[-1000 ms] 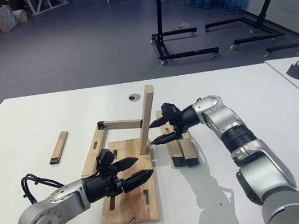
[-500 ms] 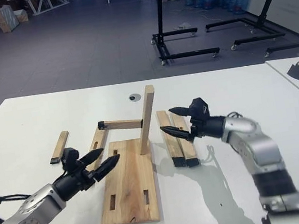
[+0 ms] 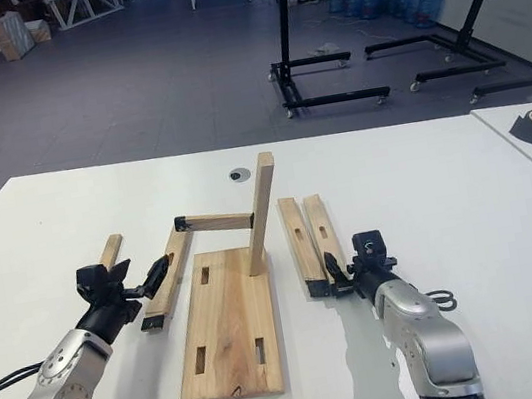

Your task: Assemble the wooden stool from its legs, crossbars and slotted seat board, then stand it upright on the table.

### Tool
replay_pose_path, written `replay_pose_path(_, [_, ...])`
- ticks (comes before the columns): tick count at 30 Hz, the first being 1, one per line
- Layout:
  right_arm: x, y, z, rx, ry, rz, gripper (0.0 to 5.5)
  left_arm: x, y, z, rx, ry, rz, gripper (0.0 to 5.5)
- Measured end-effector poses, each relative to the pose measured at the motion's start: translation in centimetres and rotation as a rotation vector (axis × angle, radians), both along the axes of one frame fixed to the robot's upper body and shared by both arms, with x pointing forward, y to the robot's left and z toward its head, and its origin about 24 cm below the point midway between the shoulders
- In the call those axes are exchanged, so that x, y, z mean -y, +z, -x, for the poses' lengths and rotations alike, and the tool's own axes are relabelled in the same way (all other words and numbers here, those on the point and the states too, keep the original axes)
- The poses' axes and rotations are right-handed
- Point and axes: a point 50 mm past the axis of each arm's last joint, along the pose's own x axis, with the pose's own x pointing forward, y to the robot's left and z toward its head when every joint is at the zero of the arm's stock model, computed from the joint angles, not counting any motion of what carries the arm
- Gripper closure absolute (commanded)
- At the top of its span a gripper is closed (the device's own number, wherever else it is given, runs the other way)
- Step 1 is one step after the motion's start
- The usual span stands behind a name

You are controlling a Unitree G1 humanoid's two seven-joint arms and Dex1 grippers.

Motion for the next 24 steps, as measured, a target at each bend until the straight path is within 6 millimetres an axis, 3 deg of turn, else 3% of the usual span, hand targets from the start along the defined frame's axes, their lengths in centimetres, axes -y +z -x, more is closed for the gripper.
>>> replay_pose_path(18, [-0.46, 0.39, 0.25, -0.015, 0.102, 0.045, 1.39, 0.47, -0.36, 0.26, -0.014, 0.019, -0.015, 0.49])
replay_pose_path(24, [-0.46, -0.17, 0.47, -0.054, 0.099, 0.048, 2.54, 0.67, -0.09, 0.25, -0.005, 0.012, -0.017, 0.49])
